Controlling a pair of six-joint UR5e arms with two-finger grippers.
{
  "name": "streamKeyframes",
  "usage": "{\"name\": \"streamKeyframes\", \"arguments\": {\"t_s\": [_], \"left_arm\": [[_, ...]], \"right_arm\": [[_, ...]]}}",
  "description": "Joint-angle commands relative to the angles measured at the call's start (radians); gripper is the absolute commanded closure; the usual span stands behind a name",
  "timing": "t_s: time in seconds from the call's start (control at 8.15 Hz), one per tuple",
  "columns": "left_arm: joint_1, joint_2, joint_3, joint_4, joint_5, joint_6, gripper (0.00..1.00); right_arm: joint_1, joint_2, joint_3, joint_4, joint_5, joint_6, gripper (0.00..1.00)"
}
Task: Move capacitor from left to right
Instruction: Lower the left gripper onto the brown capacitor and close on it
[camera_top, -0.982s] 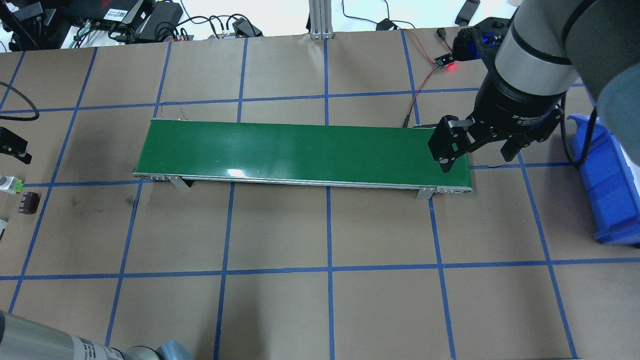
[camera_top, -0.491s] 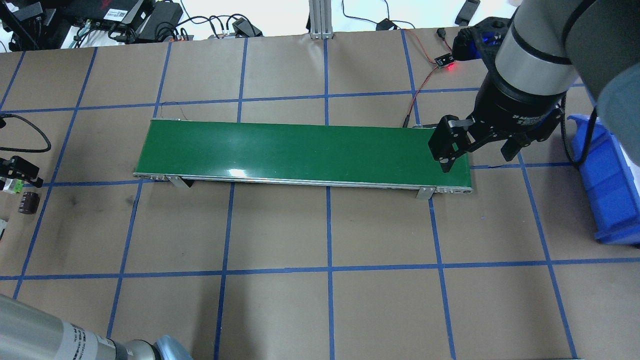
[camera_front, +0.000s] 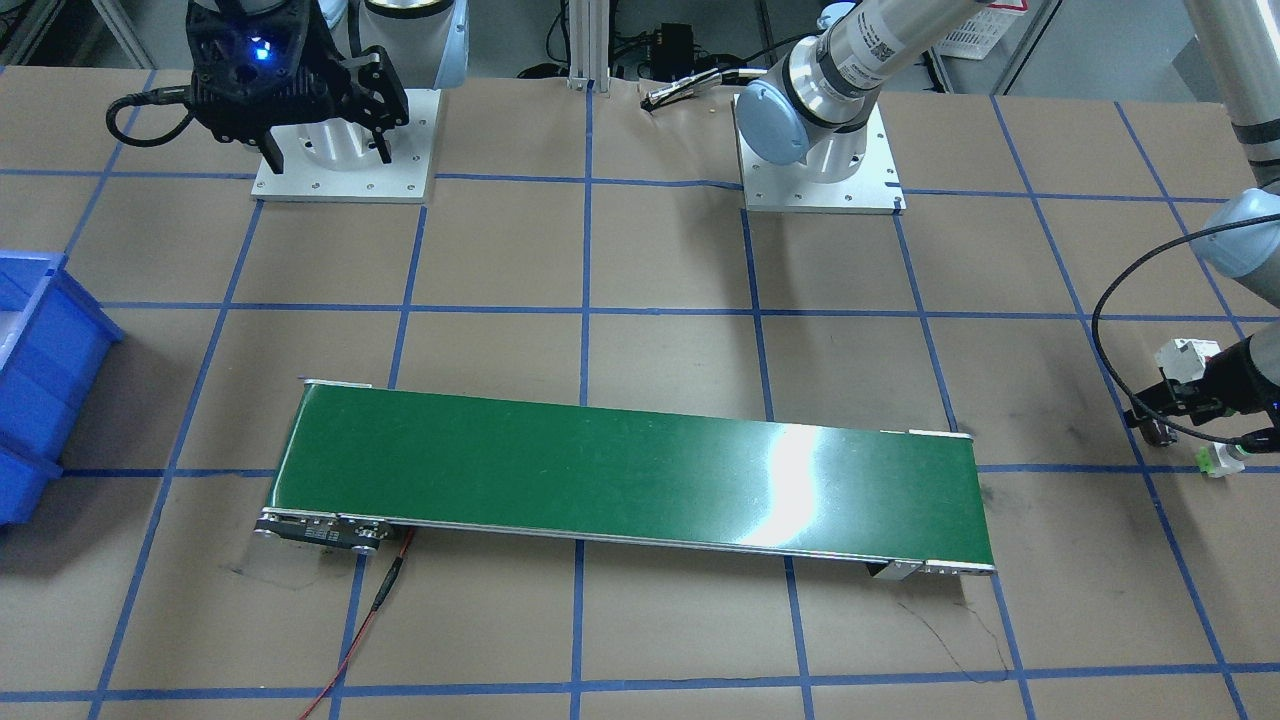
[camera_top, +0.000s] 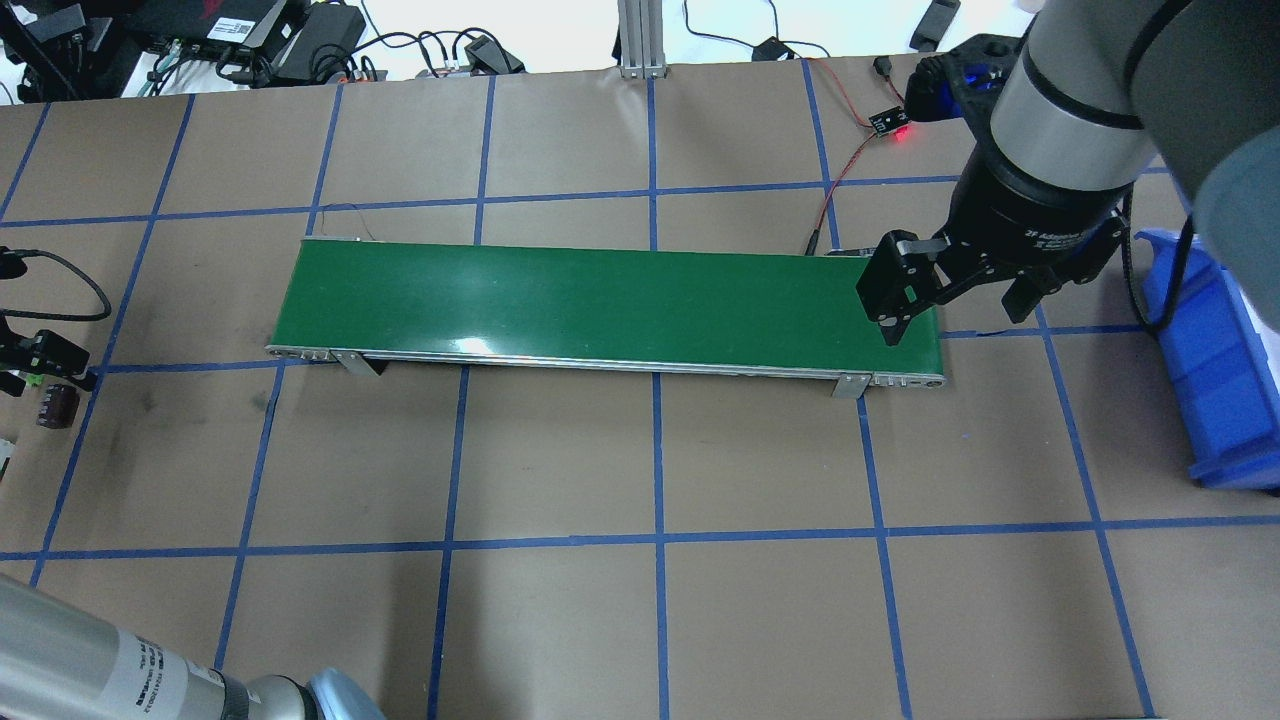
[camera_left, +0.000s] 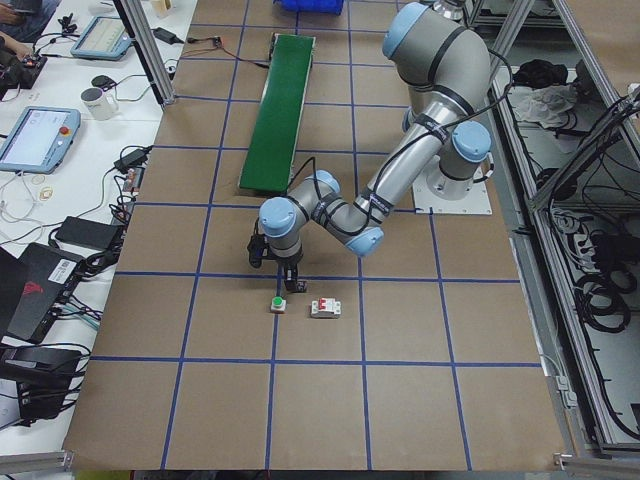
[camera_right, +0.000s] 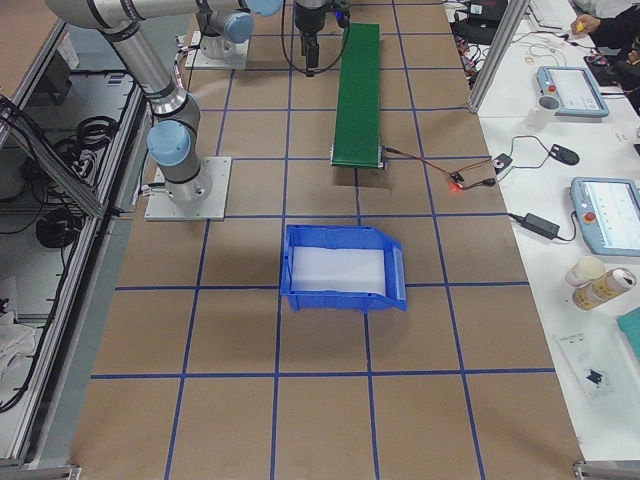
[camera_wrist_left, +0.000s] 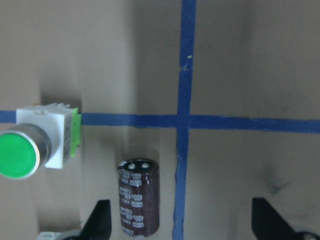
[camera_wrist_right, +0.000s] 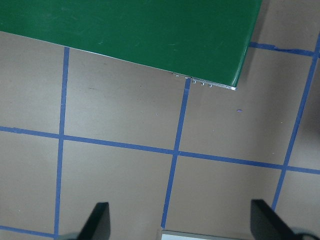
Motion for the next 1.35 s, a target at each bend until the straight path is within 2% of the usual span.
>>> {"name": "streamKeyframes", "arguments": {"t_s": [0.0, 1.23], "left_arm": [[0.007, -0.028, 0.005, 0.049, 0.002, 0.053, 0.0], [0.03, -0.054, -0.003, 0.047, 0.002, 0.049, 0.0]], "right_arm": [[0.001, 0.002, 0.002, -0.001, 0.001, 0.003, 0.0], [0.001, 0.0, 0.001, -0.001, 0.002, 0.0, 0.0]]}}
